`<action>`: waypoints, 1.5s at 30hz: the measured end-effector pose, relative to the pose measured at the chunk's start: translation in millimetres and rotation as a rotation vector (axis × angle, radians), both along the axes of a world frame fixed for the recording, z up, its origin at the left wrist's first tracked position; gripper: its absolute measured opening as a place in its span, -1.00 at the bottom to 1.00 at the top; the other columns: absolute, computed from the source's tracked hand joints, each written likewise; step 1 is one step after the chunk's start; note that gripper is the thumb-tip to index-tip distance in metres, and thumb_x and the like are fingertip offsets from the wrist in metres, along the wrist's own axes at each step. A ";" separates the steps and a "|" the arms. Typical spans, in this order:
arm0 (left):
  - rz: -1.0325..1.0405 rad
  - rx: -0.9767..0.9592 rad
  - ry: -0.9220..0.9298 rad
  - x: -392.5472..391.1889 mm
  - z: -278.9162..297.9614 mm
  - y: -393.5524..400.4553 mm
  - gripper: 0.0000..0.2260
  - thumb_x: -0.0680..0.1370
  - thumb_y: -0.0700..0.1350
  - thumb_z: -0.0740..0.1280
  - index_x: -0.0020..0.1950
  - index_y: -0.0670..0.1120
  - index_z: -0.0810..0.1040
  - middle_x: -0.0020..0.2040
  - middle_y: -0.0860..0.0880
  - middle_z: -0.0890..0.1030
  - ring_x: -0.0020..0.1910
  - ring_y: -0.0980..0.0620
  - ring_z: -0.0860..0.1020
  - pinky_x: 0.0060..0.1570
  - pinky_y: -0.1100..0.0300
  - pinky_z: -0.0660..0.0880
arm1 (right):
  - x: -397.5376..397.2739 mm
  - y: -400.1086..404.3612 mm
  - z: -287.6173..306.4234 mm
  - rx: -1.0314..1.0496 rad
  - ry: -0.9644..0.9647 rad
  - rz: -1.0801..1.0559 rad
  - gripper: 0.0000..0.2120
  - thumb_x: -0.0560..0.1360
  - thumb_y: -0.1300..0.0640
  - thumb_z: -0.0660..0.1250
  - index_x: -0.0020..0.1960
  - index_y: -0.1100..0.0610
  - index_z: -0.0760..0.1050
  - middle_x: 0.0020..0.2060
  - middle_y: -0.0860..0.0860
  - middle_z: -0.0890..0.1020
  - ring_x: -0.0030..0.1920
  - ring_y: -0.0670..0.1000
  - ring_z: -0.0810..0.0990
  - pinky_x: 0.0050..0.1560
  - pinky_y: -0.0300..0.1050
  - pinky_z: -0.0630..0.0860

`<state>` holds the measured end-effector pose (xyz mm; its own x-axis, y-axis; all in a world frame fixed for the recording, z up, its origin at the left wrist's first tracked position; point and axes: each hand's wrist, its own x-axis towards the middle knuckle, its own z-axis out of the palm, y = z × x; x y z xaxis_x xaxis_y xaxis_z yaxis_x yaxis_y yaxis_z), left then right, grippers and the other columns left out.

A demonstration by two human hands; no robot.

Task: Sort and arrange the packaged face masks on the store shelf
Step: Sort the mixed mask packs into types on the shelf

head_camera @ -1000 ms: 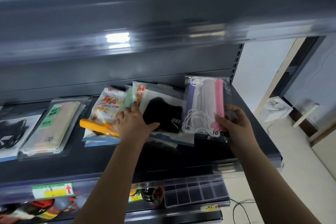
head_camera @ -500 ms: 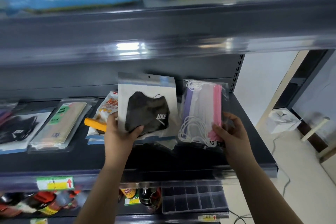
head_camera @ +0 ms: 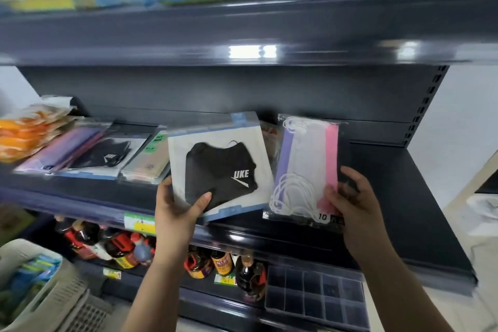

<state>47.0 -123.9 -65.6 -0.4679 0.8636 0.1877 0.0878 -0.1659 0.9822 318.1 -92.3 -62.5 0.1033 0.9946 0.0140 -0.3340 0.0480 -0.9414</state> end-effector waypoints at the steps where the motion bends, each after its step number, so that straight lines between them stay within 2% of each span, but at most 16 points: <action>1: 0.008 0.008 -0.003 -5.6 -0.5 -4.4 -0.55 0.42 -0.39 0.42 0.24 -0.18 0.36 0.15 -0.24 0.53 -0.29 0.04 0.56 -0.46 0.27 0.53 | -6.1 -1.8 1.9 0.006 -0.001 0.016 -0.54 0.32 0.26 0.40 0.20 0.08 0.41 -0.14 0.02 0.66 -0.28 -0.09 0.65 -0.33 -0.23 0.58; 5: 0.048 0.036 0.009 -30.6 -1.6 -22.5 -0.52 0.42 -0.40 0.41 0.28 -0.21 0.35 0.20 -0.14 0.51 -0.04 0.24 0.57 -0.17 0.45 0.51 | -36.1 -4.0 5.4 0.023 -0.033 0.073 -0.63 0.44 0.37 0.31 0.17 0.08 0.40 -0.06 0.04 0.63 -0.28 -0.12 0.65 -0.34 -0.26 0.57; 7: 0.078 0.045 0.046 -47.9 -2.3 -28.6 -0.52 0.40 -0.38 0.43 0.25 -0.12 0.37 0.18 -0.07 0.53 0.04 0.19 0.55 -0.06 0.47 0.48 | -54.3 -3.5 6.3 0.010 -0.049 0.088 -0.63 0.47 0.40 0.28 0.18 0.07 0.39 -0.05 0.03 0.63 -0.29 -0.13 0.65 -0.35 -0.27 0.56; 10: 0.107 0.028 0.060 -79.0 -4.5 -38.9 -0.48 0.37 -0.35 0.47 0.19 0.04 0.38 0.14 -0.01 0.54 0.11 0.07 0.54 0.09 0.32 0.48 | -86.5 -6.0 8.2 -0.013 -0.075 0.116 -0.58 0.48 0.40 0.28 0.27 0.11 0.36 0.01 0.08 0.63 -0.30 -0.09 0.65 -0.34 -0.27 0.55; 13: 0.156 0.015 0.099 -113.4 -2.6 -52.1 -0.44 0.36 -0.35 0.48 0.27 -0.06 0.38 0.19 -0.09 0.53 0.10 0.07 0.54 0.09 0.24 0.49 | -123.2 -13.5 10.1 -0.032 -0.087 0.136 -0.52 0.47 0.39 0.30 0.33 0.11 0.33 0.01 0.07 0.63 -0.18 0.01 0.64 -0.30 -0.25 0.57; 16: 0.169 0.022 0.105 -148.7 1.0 -67.7 -0.43 0.35 -0.35 0.50 0.30 -0.16 0.35 0.15 -0.02 0.53 0.16 -0.03 0.52 0.13 0.21 0.50 | -163.9 -23.6 12.0 -0.054 -0.081 0.159 -0.48 0.46 0.39 0.31 0.34 0.06 0.31 -0.01 0.05 0.63 -0.03 0.13 0.60 -0.09 -0.10 0.58; 19: 0.190 0.035 0.088 -185.9 3.0 -85.0 -0.37 0.29 -0.21 0.56 0.29 -0.07 0.38 0.16 0.02 0.52 0.22 -0.03 0.50 0.29 -0.04 0.42 | -204.8 -32.9 12.9 -0.069 -0.105 0.181 -0.45 0.46 0.38 0.33 0.35 0.00 0.30 0.04 0.06 0.63 0.07 0.20 0.58 0.06 0.01 0.55; 22: 0.217 0.028 0.076 -222.8 4.4 -99.4 -0.43 0.24 -0.03 0.58 0.16 0.23 0.43 0.18 -0.03 0.50 0.22 -0.05 0.50 0.27 -0.11 0.42 | -243.3 -43.2 13.9 -0.060 -0.125 0.207 -0.42 0.47 0.37 0.32 0.37 -0.04 0.27 0.01 0.05 0.65 -0.05 0.09 0.63 0.08 0.01 0.53; 24: 0.228 0.010 0.059 -244.5 5.1 -107.7 -0.41 0.23 -0.02 0.55 0.19 0.17 0.42 0.21 -0.05 0.49 0.24 -0.08 0.49 0.28 -0.14 0.41 | -266.9 -49.4 13.9 -0.058 -0.133 0.213 -0.43 0.48 0.36 0.31 0.37 -0.06 0.27 -0.06 -0.03 0.66 -0.10 -0.01 0.65 0.06 -0.02 0.52; 27: 0.239 -0.013 0.077 -279.1 2.1 -117.0 -0.33 0.30 -0.20 0.57 0.33 -0.06 0.34 0.23 -0.06 0.50 0.24 -0.08 0.49 0.29 -0.14 0.40 | -301.0 -57.0 11.4 -0.051 -0.141 0.218 -0.41 0.48 0.35 0.31 0.41 -0.01 0.26 -0.04 0.00 0.64 0.03 0.06 0.60 0.16 0.01 0.48; 29: 0.233 -0.013 0.081 -301.5 -0.7 -122.3 -0.39 0.36 -0.30 0.50 0.32 -0.06 0.35 0.19 -0.03 0.53 0.18 -0.03 0.53 0.24 -0.05 0.45 | -323.9 -60.9 10.0 -0.052 -0.143 0.226 -0.43 0.49 0.34 0.31 0.39 -0.04 0.27 -0.08 -0.03 0.64 -0.02 0.00 0.61 0.13 -0.07 0.47; 33: 0.237 0.002 0.025 -336.3 0.4 -133.5 -0.46 0.39 -0.37 0.44 0.23 0.06 0.38 0.09 0.09 0.54 0.00 0.20 0.57 0.03 0.27 0.55 | -363.9 -65.3 7.9 -0.061 -0.156 0.245 -0.42 0.48 0.28 0.34 0.41 -0.06 0.26 -0.01 -0.04 0.64 0.10 -0.01 0.59 0.23 0.00 0.44; 36: 0.271 -0.005 0.007 -361.1 -2.1 -142.6 -0.45 0.39 -0.33 0.45 0.28 0.03 0.37 0.08 0.10 0.56 0.04 0.11 0.57 0.03 0.20 0.55 | -389.7 -67.4 7.0 -0.064 -0.170 0.260 -0.43 0.49 0.28 0.34 0.41 -0.06 0.27 -0.01 -0.09 0.63 0.00 -0.14 0.61 0.14 -0.09 0.48; 38: 0.309 -0.007 0.016 -376.3 -4.0 -146.5 -0.47 0.39 -0.32 0.45 0.20 0.14 0.39 0.05 0.14 0.56 0.02 0.13 0.57 0.00 0.27 0.56 | -405.3 -65.8 6.8 -0.067 -0.172 0.270 -0.42 0.49 0.29 0.34 0.41 -0.05 0.27 -0.03 -0.11 0.63 -0.04 -0.19 0.61 0.12 -0.12 0.48; 42: 0.391 -0.016 -0.028 -403.6 -5.4 -148.6 -0.45 0.40 -0.31 0.45 0.21 0.17 0.36 0.09 0.09 0.56 0.04 0.03 0.57 0.07 0.05 0.50 | -436.3 -52.6 6.6 -0.062 -0.217 0.314 -0.42 0.47 0.26 0.36 0.38 -0.11 0.27 0.02 -0.09 0.64 0.11 -0.06 0.59 0.30 0.05 0.41; 45: 0.442 -0.005 -0.027 -424.8 -7.2 -146.5 -0.43 0.40 -0.32 0.46 0.26 0.11 0.35 0.17 0.00 0.54 0.11 -0.01 0.55 0.11 0.08 0.47 | -459.3 -37.7 6.6 -0.039 -0.206 0.336 -0.45 0.47 0.30 0.35 0.33 -0.13 0.29 -0.03 -0.09 0.65 0.11 -0.02 0.59 0.27 0.03 0.45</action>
<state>-377.9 -270.4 -72.8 -0.7971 0.5805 0.1666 0.1233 -0.1136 0.9858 -141.1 -130.0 -55.9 -0.2295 0.9726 -0.0382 -0.1289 -0.0693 -0.9892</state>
